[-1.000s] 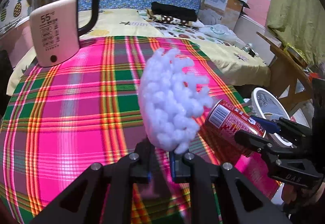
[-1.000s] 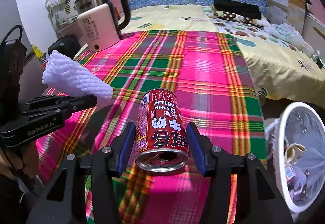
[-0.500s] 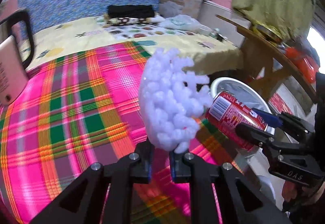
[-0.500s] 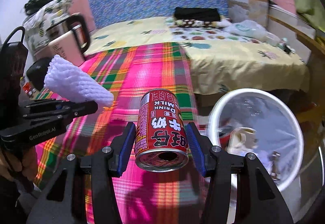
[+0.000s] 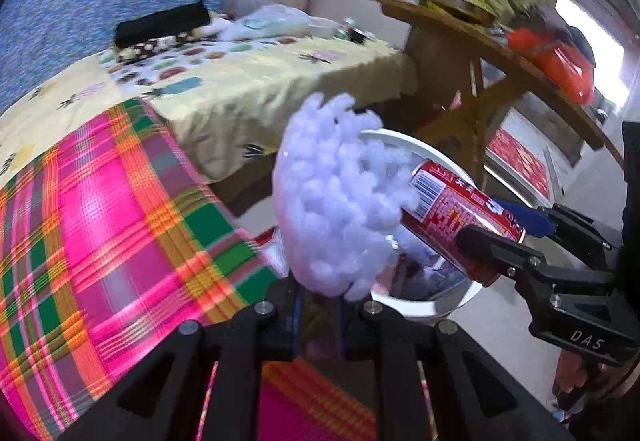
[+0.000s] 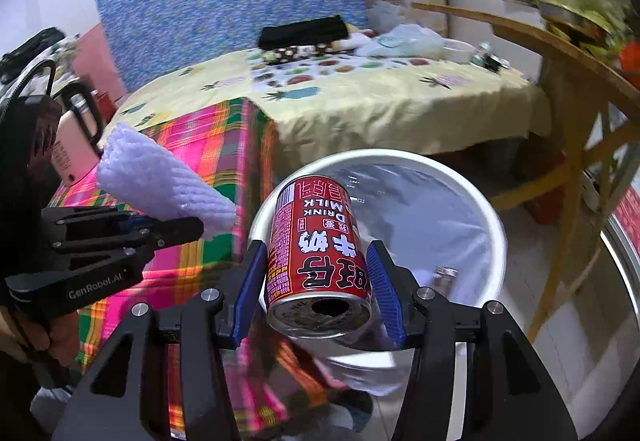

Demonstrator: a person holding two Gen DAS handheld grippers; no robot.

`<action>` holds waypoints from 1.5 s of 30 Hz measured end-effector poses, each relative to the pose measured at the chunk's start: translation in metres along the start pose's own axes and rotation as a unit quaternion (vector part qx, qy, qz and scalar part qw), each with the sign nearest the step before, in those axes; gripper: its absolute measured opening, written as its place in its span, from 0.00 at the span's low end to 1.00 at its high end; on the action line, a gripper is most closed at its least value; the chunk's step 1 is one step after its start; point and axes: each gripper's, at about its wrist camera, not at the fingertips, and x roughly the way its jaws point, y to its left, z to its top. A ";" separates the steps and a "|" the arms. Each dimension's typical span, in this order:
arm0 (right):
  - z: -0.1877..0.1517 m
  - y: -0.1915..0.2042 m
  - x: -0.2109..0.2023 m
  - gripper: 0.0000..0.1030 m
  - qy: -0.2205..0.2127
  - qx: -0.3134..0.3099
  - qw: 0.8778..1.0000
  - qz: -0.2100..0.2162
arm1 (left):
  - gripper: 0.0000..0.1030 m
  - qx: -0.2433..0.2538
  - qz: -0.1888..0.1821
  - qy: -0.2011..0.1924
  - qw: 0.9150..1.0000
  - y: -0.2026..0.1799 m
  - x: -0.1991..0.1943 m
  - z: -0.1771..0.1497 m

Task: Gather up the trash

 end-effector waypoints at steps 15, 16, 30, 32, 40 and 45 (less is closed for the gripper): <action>-0.008 -0.038 0.003 0.52 0.002 0.036 0.999 -0.028 | 0.55 0.011 -0.030 0.023 0.999 -0.029 0.045 0.016; -0.009 -0.038 0.001 0.52 0.001 0.035 0.999 -0.028 | 0.55 0.011 -0.029 0.022 0.999 -0.029 0.045 0.015; -0.024 -0.019 -0.027 0.53 -0.008 0.032 0.999 -0.034 | 0.58 -0.001 -0.013 -0.013 1.000 -0.028 -0.007 -0.016; -0.028 -0.013 -0.033 0.53 -0.010 0.029 0.999 -0.033 | 0.58 -0.005 -0.006 -0.019 1.000 -0.026 -0.018 -0.025; -0.041 0.015 -0.053 0.53 -0.022 0.015 0.999 -0.035 | 0.58 -0.031 0.045 -0.043 0.998 -0.018 -0.061 -0.065; -0.050 0.032 -0.065 0.53 -0.027 -0.001 0.999 -0.036 | 0.58 -0.041 0.094 -0.044 0.994 -0.014 -0.083 -0.098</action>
